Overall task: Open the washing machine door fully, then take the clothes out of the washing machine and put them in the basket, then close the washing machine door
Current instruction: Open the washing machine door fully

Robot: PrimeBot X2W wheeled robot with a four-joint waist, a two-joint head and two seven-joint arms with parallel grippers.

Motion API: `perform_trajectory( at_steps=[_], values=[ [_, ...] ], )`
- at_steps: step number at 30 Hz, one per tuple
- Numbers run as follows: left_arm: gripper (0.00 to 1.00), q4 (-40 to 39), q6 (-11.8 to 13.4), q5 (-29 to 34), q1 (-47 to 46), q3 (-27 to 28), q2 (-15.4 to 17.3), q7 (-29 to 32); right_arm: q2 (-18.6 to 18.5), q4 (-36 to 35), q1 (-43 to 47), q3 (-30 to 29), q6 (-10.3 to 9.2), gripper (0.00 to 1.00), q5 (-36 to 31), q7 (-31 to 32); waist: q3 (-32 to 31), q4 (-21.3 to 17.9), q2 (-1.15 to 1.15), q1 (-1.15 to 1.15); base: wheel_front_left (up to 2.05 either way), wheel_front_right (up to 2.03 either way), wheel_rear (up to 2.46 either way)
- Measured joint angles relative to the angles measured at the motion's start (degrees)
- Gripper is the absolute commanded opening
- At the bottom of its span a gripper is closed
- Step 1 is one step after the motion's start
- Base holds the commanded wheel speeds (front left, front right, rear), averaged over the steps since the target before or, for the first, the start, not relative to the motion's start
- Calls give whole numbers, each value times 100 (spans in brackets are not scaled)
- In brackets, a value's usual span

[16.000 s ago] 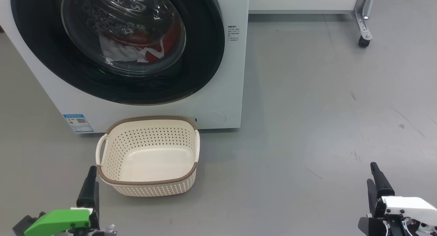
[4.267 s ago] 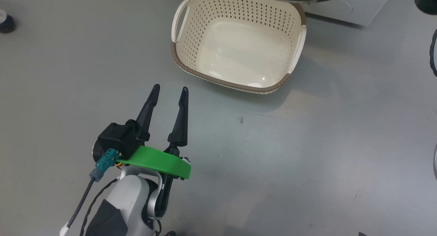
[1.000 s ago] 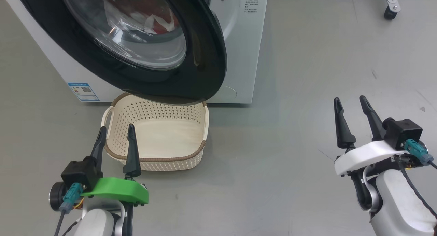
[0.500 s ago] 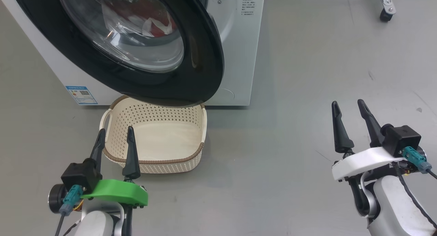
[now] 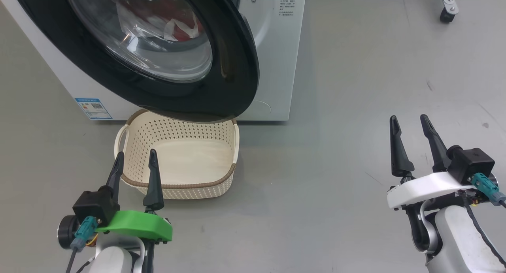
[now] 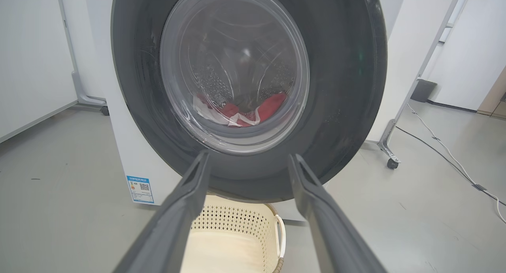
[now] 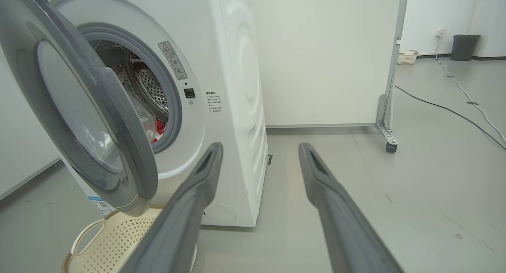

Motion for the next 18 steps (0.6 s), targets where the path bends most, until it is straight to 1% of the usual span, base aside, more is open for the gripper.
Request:
perform_trajectory(
  at_steps=[7,12,18],
  values=[
    [100,-1,0,0,0,2,1,0,30,-60,24,-80,8,100,-30,0,38,3,0,0,0,0,0],
    [100,-4,0,0,0,3,2,0,121,-86,68,-156,56,100,-40,0,51,-1,0,0,0,0,0],
    [100,-4,-1,1,0,2,2,0,130,-97,99,-197,105,100,-48,0,61,-5,0,0,0,0,0]
  ],
)
